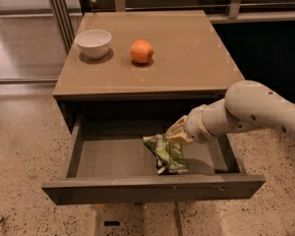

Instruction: Pick green jalapeno chip bag from top drawer and place on counter

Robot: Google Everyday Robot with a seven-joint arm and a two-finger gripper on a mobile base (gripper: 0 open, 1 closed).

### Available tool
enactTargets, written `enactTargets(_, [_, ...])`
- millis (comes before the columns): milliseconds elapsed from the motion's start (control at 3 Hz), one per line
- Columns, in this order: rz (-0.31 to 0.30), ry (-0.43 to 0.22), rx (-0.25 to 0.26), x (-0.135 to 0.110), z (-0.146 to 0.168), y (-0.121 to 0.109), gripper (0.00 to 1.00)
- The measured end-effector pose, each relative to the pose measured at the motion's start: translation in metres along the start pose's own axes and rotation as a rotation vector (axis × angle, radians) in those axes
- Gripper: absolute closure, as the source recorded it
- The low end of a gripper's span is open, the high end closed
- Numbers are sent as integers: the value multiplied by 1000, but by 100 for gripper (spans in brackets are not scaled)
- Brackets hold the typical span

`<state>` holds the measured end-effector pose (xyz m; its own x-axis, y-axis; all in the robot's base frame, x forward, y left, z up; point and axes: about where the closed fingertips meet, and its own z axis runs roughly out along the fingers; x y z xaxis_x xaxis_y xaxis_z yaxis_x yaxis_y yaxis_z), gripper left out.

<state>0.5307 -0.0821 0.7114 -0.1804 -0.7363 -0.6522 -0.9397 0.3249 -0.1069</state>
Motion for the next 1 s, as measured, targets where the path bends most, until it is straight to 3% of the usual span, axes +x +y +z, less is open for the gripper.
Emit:
enactTargets(667, [45,-58,-26,10,17,0,11])
enactTargets(1000, [50,-56,-24,14,21,-1,11])
